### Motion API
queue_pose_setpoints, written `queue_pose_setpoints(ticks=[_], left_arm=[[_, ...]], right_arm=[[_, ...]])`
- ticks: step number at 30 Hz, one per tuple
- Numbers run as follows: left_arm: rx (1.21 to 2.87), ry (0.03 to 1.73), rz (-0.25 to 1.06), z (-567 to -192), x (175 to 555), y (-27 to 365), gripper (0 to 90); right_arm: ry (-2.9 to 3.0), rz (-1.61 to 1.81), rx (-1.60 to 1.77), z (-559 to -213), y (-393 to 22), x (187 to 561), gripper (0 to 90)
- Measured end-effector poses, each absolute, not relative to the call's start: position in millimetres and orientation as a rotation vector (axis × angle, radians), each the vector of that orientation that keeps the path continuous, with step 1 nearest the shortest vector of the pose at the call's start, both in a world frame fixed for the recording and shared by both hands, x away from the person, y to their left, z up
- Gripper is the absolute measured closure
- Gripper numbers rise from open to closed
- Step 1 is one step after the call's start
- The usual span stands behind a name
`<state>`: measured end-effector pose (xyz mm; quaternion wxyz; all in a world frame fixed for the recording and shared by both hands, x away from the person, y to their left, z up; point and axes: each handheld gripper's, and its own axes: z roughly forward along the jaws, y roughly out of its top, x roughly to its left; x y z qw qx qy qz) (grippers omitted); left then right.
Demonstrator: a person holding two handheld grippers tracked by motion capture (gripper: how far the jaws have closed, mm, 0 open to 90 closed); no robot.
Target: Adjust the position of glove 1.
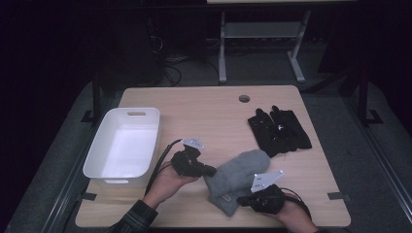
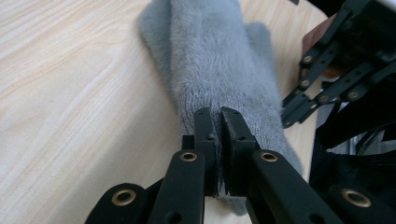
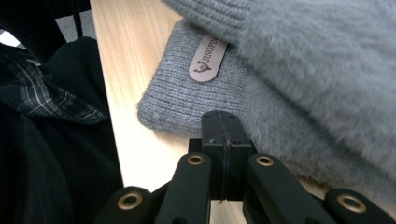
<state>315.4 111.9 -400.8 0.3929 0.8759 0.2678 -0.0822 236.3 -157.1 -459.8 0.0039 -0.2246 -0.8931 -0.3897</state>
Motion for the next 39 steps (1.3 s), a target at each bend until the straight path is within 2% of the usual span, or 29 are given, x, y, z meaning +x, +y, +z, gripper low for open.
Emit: queue_pose_setpoints(ticks=[5,15,24,32,35,37,39], left_arm=[[2.194,0.717,-0.229,-396,309,110,85.7],[2.203,0.681,-0.231,-394,285,106,85.7],[2.195,0.662,-0.247,-393,278,101,85.5],[2.277,0.664,-0.256,-415,277,95,84.4],[2.274,0.644,-0.250,-415,279,97,79.5],[2.268,0.624,-0.233,-411,279,98,72.4],[2.258,0.622,-0.186,-406,279,98,60.4]], right_arm=[[-2.806,-1.239,-0.725,-457,-155,240,90.0],[-2.824,-1.294,-0.805,-448,-162,248,90.0],[-2.822,-1.372,-0.826,-438,-171,243,90.0],[-2.863,-1.296,-0.856,-446,-170,247,90.0],[-2.867,-1.265,-0.867,-449,-170,248,88.1],[-2.867,-1.255,-0.868,-450,-172,249,84.4],[-2.863,-1.258,-0.881,-450,-176,249,79.3]])
